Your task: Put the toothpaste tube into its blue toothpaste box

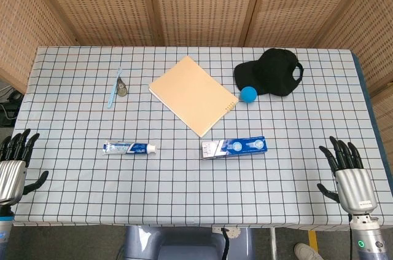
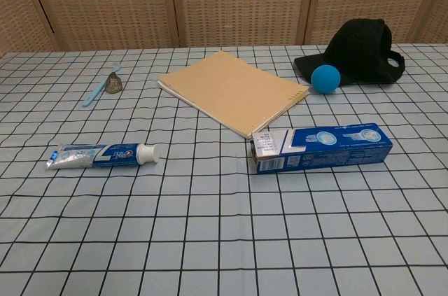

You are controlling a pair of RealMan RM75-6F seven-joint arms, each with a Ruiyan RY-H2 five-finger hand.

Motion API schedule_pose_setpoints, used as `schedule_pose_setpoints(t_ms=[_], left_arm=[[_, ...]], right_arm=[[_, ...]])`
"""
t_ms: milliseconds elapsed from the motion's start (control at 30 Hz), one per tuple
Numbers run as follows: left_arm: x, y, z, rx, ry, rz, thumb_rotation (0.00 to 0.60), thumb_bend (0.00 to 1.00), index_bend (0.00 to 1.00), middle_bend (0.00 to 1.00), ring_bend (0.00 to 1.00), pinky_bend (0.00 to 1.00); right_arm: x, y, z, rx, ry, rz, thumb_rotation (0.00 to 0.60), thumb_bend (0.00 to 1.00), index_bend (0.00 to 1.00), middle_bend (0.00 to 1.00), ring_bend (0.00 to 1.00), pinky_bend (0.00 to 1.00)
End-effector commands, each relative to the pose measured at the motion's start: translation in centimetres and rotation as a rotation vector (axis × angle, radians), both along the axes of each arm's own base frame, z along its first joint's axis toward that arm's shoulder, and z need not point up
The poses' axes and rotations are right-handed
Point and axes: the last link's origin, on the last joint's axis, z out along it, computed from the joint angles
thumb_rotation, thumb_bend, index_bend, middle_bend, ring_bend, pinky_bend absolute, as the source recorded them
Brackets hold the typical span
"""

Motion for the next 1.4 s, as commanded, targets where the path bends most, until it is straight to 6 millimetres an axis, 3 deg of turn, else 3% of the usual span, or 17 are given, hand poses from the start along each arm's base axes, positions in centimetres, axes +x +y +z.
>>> schedule_pose_setpoints(t_ms=[33, 633, 767, 833, 1200, 1400], left_arm=[[-0.1, 0.1, 0.0, 0.001, 0.002, 0.003, 0.6, 0.28, 0.06, 0.0, 0.0, 0.0], [0.1, -0.2, 0.0, -0.026, -0.002, 0.008, 0.6, 0.27, 0.06, 0.0, 0.0, 0.0], [0.1, -0.2, 0.0, -0.016, 0.017, 0.008, 0.6, 0.12, 0.05, 0.0, 0.0, 0.0], [0.0, -0.3, -0.1, -0.019, 0.021, 0.016, 0.6, 0.09, 0.05, 0.0, 0.0, 0.0], [0.2, 0.1, -0.4, -0.032, 0.006, 0.018, 0.6, 0.09, 0.06, 0.0, 0.0, 0.0], [0.9, 1.9, -1.1, -0.071, -0.015, 0.001, 0.6, 0.1, 0.11, 0.0, 0.0, 0.0]], right_arm=[[0.1, 0.1, -0.2, 0.011, 0.002, 0.005, 0.6, 0.21, 0.19, 0.0, 0.0, 0.1], [0.4, 0.4, -0.8, 0.061, 0.0, 0.017, 0.6, 0.21, 0.19, 0.0, 0.0, 0.1], [0.3, 0.4, -0.7, 0.06, -0.012, 0.011, 0.6, 0.21, 0.19, 0.0, 0.0, 0.1], [0.3, 0.4, -0.6, 0.057, -0.015, 0.012, 0.6, 0.21, 0.19, 0.0, 0.0, 0.1], [0.3, 0.3, -0.6, 0.059, -0.013, 0.012, 0.6, 0.21, 0.21, 0.0, 0.0, 0.1], [0.1, 0.1, -0.4, 0.053, -0.019, 0.002, 0.6, 0.21, 0.21, 0.0, 0.0, 0.1]])
